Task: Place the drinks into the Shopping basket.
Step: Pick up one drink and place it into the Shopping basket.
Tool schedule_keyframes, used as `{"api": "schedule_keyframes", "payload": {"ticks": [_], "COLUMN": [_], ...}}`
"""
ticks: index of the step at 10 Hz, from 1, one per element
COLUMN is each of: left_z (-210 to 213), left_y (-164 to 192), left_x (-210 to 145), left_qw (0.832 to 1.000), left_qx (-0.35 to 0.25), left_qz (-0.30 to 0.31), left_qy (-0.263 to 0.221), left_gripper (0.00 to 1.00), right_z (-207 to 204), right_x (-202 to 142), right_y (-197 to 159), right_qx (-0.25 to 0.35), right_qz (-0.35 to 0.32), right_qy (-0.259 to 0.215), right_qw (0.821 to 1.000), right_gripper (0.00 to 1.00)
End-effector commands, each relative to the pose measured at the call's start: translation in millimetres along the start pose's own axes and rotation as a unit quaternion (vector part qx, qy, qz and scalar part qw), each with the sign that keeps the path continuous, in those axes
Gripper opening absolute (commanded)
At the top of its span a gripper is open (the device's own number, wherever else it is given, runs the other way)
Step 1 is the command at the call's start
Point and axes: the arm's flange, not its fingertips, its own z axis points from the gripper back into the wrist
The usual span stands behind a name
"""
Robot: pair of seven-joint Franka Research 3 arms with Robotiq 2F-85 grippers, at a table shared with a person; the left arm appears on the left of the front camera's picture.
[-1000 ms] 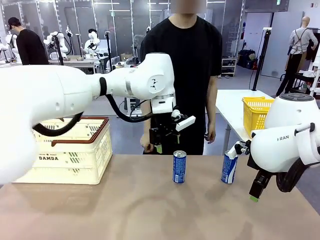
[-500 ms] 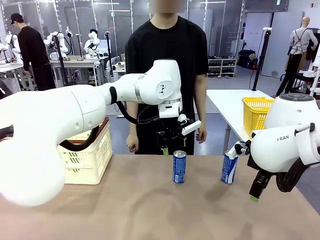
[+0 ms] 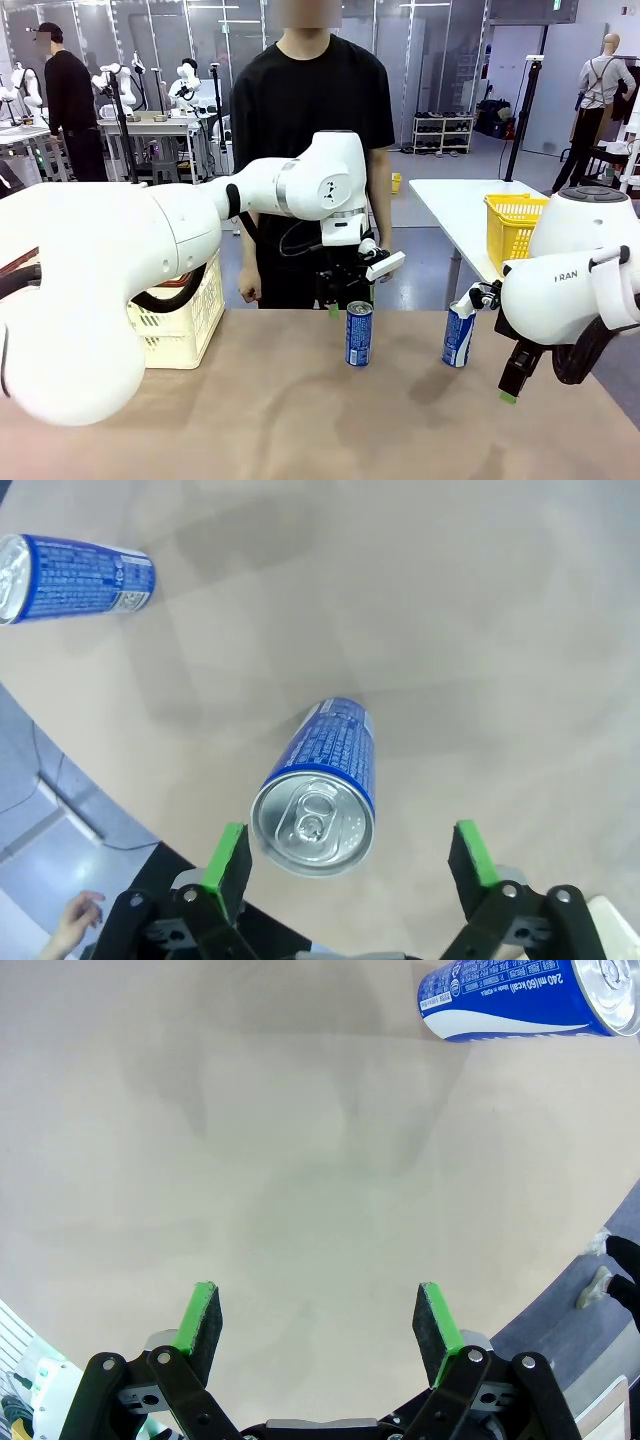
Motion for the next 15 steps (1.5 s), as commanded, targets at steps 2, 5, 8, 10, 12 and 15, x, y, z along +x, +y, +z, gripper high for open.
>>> {"api": "schedule_keyframes", "payload": {"ticks": [2, 5, 8, 10, 12, 15], "left_z": [9.8, -0.4, -8.3, -12.8, -16.3, -19.6], "left_y": [75.3, 84.2, 93.3, 96.9, 97.1, 95.6], "left_x": [-18.0, -19.6, -20.6, -21.3, -23.4, -25.8], "left_qw": [1.000, 1.000, 0.999, 0.999, 0.999, 0.999], "left_qx": [-0.006, 0.002, 0.007, 0.006, 0.009, -0.001], "left_qz": [-0.021, -0.017, -0.018, -0.018, -0.014, -0.012], "left_qy": [-0.016, -0.018, -0.029, -0.039, -0.041, -0.042], "left_gripper": [1.00, 1.00, 1.00, 1.00, 0.94, 0.69], "right_z": [0.5, 0.5, 0.5, 0.5, 0.5, 0.5], "right_x": [-0.5, -0.5, -0.5, -0.5, -0.5, -0.5], "right_y": [-0.2, -0.2, -0.2, -0.2, -0.2, -0.2], "right_qx": [-0.001, -0.001, -0.001, -0.001, -0.001, -0.001], "right_qz": [0.000, 0.000, 0.000, 0.000, 0.000, 0.000], "right_qy": [0.002, 0.002, 0.002, 0.002, 0.002, 0.002], "right_qw": [1.000, 1.000, 1.000, 1.000, 1.000, 1.000], "right_gripper": [0.96, 0.96, 0.96, 0.96, 0.96, 0.96]}}
